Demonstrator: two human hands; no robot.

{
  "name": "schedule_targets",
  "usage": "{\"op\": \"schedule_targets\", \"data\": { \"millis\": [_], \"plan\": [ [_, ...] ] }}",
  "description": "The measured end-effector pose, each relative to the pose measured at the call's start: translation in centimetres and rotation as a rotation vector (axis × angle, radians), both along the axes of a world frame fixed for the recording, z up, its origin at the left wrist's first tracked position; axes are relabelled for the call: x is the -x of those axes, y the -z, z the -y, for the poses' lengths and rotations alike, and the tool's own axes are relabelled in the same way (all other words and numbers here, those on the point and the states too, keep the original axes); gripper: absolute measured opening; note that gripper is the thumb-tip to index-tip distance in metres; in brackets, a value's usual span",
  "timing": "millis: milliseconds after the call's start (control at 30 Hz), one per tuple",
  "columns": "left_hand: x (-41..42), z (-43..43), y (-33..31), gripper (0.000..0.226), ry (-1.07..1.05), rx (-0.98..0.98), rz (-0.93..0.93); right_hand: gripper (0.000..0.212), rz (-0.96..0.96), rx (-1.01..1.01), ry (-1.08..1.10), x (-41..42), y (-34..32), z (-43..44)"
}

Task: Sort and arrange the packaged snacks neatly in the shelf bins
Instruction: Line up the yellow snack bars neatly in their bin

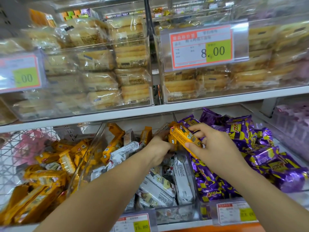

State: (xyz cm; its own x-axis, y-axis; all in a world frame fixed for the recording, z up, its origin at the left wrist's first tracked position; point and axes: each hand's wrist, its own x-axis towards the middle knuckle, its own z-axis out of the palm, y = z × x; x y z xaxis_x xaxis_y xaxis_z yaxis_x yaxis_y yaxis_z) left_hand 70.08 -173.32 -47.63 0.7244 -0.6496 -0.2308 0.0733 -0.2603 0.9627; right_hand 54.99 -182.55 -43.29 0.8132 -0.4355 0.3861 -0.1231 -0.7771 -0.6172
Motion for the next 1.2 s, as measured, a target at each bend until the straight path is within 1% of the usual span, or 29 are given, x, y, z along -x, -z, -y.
{"op": "schedule_targets", "data": {
  "millis": [67, 133, 233, 333, 433, 500, 533, 600, 667, 733, 833, 933, 1033, 1200],
  "plan": [
    [0.1, 0.4, 0.0, 0.054, -0.055, 0.011, -0.033, 0.044, 0.000, -0.011, -0.004, 0.1, 0.0, -0.1],
    [0.1, 0.7, 0.2, 0.057, -0.070, -0.006, -0.010, 0.043, -0.004, -0.011, -0.009, 0.2, 0.0, 0.0],
    [0.2, 0.6, 0.1, 0.066, -0.084, -0.054, 0.090, 0.043, -0.008, -0.005, -0.008, 0.4, 0.0, 0.3],
    [0.6, 0.1, -0.6, 0.066, -0.065, -0.090, 0.210, 0.041, -0.003, -0.007, -0.002, 0.6, -0.1, 0.4],
    [1.5, -0.3, -0.9, 0.071, -0.040, -0.123, 0.342, 0.041, 0.008, -0.011, -0.010, 0.7, -0.1, 0.2],
    [2.3, -0.6, -0.9, 0.073, -0.068, -0.166, 0.437, 0.041, 0.017, -0.009, -0.019, 0.7, -0.1, -0.1],
    [2.5, -0.9, -0.7, 0.074, -0.091, -0.170, 0.455, 0.041, 0.021, -0.009, -0.018, 0.7, -0.1, -0.2],
    [3.1, -1.5, -0.8, 0.071, -0.120, -0.147, 0.475, 0.039, 0.027, -0.010, -0.006, 0.9, -0.1, -0.5],
    [3.7, -2.5, -1.2, 0.059, -0.144, -0.109, 0.526, 0.036, 0.054, -0.030, 0.011, 1.0, 0.0, -0.9],
    [4.4, -4.1, -2.2, 0.052, -0.148, -0.063, 0.560, 0.033, 0.088, -0.066, 0.016, 1.1, 0.1, -1.4],
    [5.7, -7.1, -3.9, 0.057, -0.113, -0.005, 0.598, 0.032, 0.127, -0.100, 0.003, 1.4, 0.0, -2.9],
    [7.2, -10.7, -5.3, 0.058, -0.095, 0.030, 0.663, 0.032, 0.148, -0.129, -0.030, 1.3, 0.0, -5.5],
    [8.0, -14.5, -6.2, 0.065, -0.163, 0.075, 0.729, 0.029, 0.167, -0.172, -0.097, 0.6, -0.3, -8.9],
    [7.4, -21.7, -6.8, 0.068, -0.273, 0.088, 0.801, 0.021, 0.174, -0.148, -0.279, -1.9, -1.6, -15.3]
  ]
}}
